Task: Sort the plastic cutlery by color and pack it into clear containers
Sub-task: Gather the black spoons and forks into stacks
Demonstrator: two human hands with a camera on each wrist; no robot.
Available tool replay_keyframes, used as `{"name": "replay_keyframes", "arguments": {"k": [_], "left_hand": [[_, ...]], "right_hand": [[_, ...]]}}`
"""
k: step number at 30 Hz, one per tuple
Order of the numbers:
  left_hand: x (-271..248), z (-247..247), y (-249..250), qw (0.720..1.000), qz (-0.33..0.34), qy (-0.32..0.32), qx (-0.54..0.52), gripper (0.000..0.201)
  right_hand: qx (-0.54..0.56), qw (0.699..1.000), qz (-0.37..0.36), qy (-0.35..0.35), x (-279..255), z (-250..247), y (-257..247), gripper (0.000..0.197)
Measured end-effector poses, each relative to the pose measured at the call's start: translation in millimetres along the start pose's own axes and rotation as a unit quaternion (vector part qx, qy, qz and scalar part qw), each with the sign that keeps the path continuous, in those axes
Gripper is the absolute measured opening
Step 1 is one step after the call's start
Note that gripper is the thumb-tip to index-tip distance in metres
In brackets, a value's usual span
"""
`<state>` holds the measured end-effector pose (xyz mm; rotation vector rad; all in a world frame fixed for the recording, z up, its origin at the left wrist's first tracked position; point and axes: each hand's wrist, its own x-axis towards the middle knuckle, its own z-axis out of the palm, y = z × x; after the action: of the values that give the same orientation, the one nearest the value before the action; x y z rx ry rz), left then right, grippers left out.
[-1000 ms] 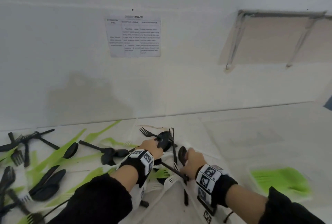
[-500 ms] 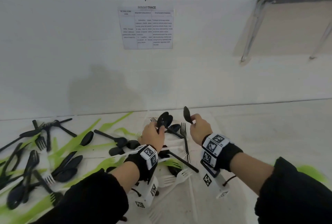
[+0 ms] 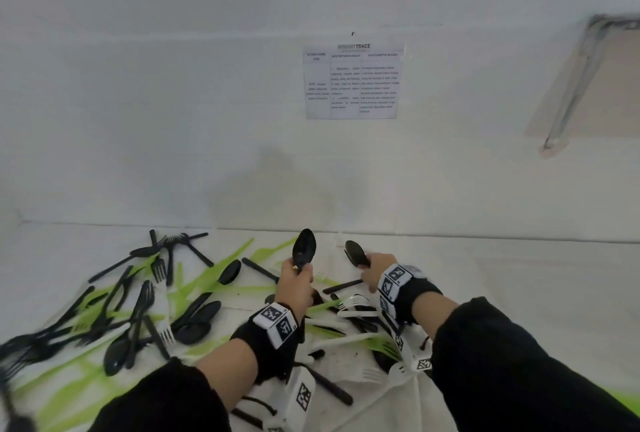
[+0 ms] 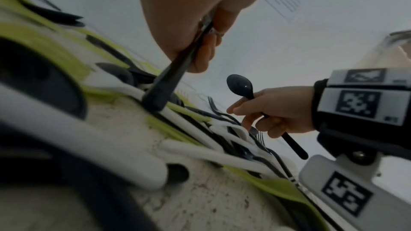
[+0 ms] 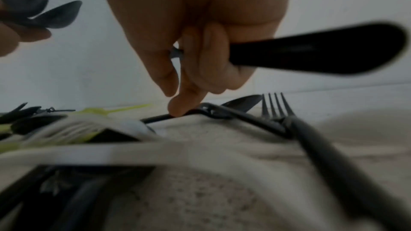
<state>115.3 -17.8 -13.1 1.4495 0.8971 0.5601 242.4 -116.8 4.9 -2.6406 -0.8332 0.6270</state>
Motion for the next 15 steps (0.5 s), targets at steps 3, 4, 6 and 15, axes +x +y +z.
{"name": "replay_keyframes", "arguments": {"k": [3,4,6,15], "left_hand": [[-1,-7,-4,0.999,-0.036,0.011,-0.017,0.020],[-1,-8,-5,0.998,-0.045,0.014,-0.031,0.021],[0,-10,-8,0.998,-0.048,0.024,-0.044,0.023],[-9,-16,-21,0.998,-0.037,0.053,-0.019,0.030]], "right_hand": [[-0.038,0.999,-0.014,-0.012,7,9,-5,0.036],[-0.043,0.999,-0.008,-0.017,9,9,-9,0.039],[-0.070,0.997,-0.001,-0.025,10,8,-13,0.045],[-0.032,0.999,0.008,0.035,15,-3,-13,0.052]]}}
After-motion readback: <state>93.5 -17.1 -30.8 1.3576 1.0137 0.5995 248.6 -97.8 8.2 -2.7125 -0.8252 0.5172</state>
